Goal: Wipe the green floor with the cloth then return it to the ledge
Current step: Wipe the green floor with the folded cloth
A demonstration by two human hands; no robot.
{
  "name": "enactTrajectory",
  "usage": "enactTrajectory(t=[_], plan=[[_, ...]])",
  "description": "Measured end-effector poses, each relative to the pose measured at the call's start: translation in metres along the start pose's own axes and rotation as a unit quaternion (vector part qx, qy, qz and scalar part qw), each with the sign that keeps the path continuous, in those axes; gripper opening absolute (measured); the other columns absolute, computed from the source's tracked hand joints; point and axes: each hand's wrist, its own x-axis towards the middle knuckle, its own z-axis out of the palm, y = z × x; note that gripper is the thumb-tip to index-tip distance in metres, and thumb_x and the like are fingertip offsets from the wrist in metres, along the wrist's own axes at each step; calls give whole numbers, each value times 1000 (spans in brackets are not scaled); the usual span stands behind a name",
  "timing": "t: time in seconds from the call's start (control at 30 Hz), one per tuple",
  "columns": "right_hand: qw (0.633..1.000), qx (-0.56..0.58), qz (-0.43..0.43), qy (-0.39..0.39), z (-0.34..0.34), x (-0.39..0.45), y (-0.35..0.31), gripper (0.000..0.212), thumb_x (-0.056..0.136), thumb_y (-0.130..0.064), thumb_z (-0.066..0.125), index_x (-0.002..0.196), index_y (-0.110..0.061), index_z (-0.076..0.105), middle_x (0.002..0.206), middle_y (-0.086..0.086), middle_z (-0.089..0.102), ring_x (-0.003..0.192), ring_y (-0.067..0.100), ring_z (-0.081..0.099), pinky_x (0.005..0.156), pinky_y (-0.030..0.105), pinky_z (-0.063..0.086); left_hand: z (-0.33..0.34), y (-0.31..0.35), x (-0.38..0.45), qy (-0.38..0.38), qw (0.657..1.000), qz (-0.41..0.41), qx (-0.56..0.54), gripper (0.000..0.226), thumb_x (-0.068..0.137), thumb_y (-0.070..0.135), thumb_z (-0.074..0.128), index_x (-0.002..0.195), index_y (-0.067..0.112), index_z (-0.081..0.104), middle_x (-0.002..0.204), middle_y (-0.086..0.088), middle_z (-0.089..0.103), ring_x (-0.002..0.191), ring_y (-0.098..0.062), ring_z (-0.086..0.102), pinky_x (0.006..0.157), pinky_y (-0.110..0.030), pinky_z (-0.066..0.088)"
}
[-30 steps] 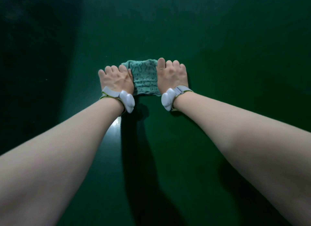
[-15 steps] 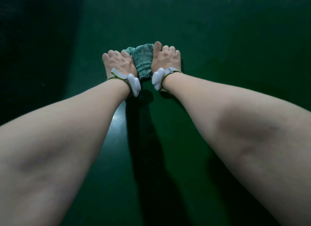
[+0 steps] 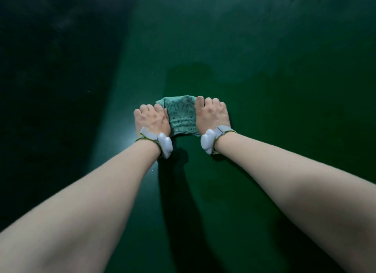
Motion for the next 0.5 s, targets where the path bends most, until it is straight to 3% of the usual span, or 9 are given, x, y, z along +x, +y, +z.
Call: enactTrajectory(t=[0.2,0.3,0.5], plan=[[999,24,-19,8,0,-71,-7,31,88,-6,39,118,-11,45,97,6,55,86,28,49,74,40,34,16,-3,-76,-9,999,-27,-37,36,109,35,27,99,13,54,99,-11,62,91,-30,54,75,-41,33],[999,42,-16,27,2,-109,-6,17,96,-12,46,113,-12,47,92,4,54,80,27,48,72,40,36,17,5,-116,-21,998,-40,-53,36,108,36,31,97,13,57,98,-12,64,91,-31,56,76,-42,37],[996,66,-14,63,11,-190,14,11,101,-23,55,100,-14,49,78,1,49,67,23,40,63,40,36,20,24,-192,-7,998,-4,-57,38,105,32,32,86,11,58,81,-12,60,73,-30,53,65,-41,35]])
